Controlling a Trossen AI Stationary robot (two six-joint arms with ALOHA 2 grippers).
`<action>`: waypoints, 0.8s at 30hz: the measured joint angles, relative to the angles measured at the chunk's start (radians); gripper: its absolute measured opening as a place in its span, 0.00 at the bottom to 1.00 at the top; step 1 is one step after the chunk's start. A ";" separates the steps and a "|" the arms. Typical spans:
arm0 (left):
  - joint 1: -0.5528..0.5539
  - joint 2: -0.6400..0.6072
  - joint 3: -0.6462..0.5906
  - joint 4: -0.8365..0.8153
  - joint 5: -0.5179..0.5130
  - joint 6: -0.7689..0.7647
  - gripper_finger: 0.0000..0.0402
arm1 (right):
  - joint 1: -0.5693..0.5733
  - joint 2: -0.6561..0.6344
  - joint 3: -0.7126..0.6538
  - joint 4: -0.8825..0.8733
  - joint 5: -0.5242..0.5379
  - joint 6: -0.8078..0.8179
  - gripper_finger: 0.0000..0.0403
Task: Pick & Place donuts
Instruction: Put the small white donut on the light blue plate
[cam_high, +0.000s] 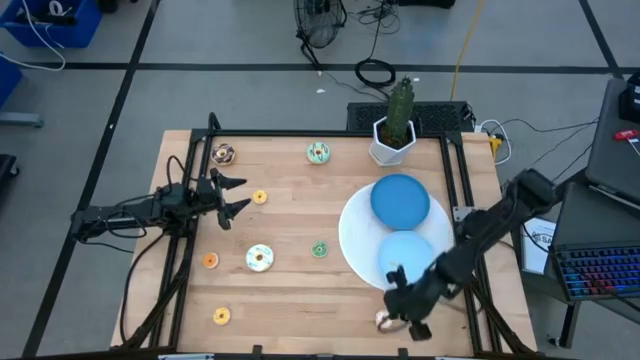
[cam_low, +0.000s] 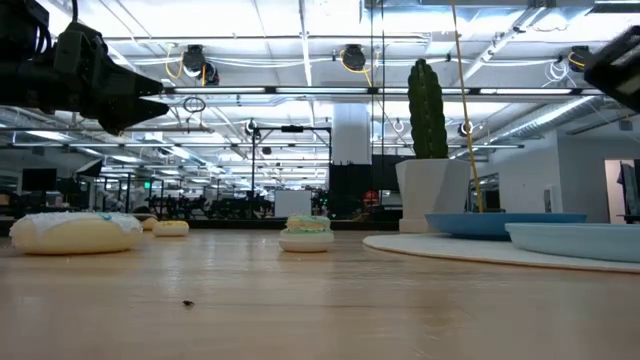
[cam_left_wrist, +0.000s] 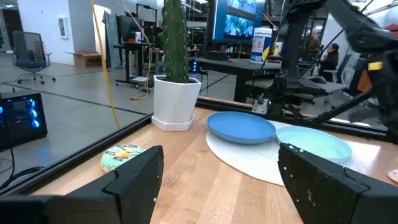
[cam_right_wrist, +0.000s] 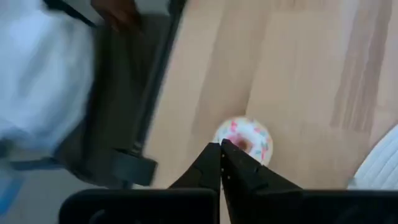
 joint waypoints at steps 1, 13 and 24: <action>0.000 0.000 0.000 0.001 0.000 0.000 0.77 | 0.018 0.025 0.015 -0.030 0.026 0.002 0.00; 0.000 0.000 0.000 0.000 0.000 0.000 0.77 | 0.034 0.162 0.053 -0.156 0.092 0.109 0.26; 0.000 0.000 0.000 0.000 -0.001 0.000 0.77 | 0.036 0.184 0.053 -0.030 0.061 0.072 0.65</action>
